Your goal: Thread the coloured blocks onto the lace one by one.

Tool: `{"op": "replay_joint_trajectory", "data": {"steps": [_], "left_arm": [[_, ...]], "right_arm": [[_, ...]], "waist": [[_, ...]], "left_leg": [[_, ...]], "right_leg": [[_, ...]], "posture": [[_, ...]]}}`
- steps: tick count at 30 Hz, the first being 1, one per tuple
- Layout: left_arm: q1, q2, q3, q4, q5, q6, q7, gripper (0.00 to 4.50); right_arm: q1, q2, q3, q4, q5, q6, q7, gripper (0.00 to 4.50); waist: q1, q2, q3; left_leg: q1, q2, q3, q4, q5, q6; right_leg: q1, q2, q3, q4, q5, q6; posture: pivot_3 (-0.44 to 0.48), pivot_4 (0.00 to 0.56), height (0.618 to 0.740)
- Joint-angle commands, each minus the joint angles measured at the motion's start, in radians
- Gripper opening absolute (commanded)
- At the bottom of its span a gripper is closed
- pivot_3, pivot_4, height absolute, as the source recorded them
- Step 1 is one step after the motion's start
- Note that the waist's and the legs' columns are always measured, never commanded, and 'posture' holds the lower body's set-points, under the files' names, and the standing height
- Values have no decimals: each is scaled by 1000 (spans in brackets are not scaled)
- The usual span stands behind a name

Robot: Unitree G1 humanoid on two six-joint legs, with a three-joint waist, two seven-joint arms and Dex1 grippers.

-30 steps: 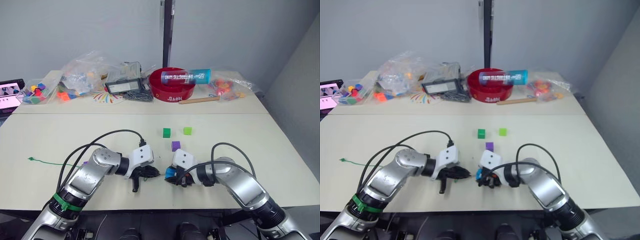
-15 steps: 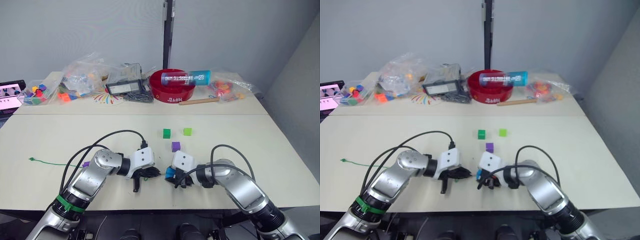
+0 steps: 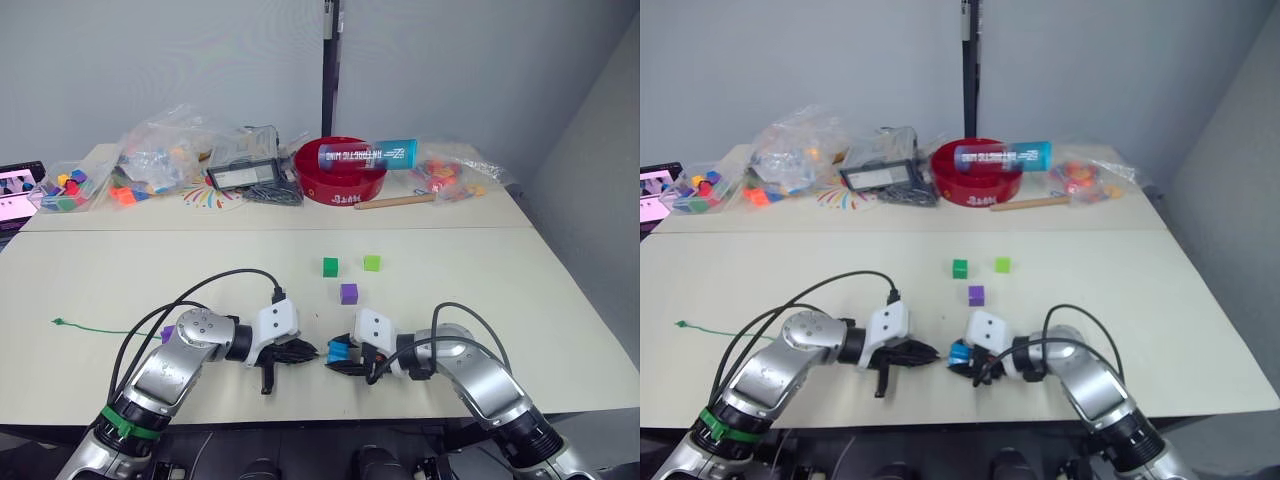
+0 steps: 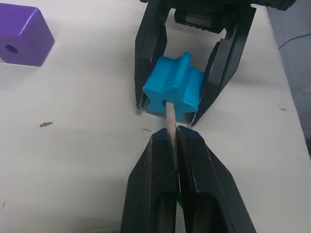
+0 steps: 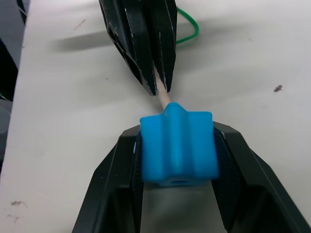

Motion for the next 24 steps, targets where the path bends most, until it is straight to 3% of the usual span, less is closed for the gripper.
{"op": "replay_joint_trajectory", "data": {"steps": [1, 12, 24], "left_arm": [[20, -20, -35, -136, -73, 35, -2, 0], [99, -19, -21, -239, -107, 146, 61, 0], [68, -16, 6, -192, -121, 147, 64, 0]], "right_arm": [[7, 18, 86, 25, -12, 5, 27, 1361], [16, -5, 100, -10, -20, 108, 43, 1361], [-11, -32, 97, 6, -45, 132, 25, 1361]], "waist": [[1, 0, 0], [4, 0, 0], [5, 0, 0]], "left_leg": [[0, 0, 0, 0, 0, 0], [0, 0, 0, -1, 0, 0], [0, 0, 0, -1, 0, 0]], "right_leg": [[0, 0, 0, 0, 0, 0], [0, 0, 0, -1, 0, 0], [1, 0, 0, -1, 0, 0]], "posture": [[0, 150, 731], [0, 150, 731], [0, 150, 731]]}}
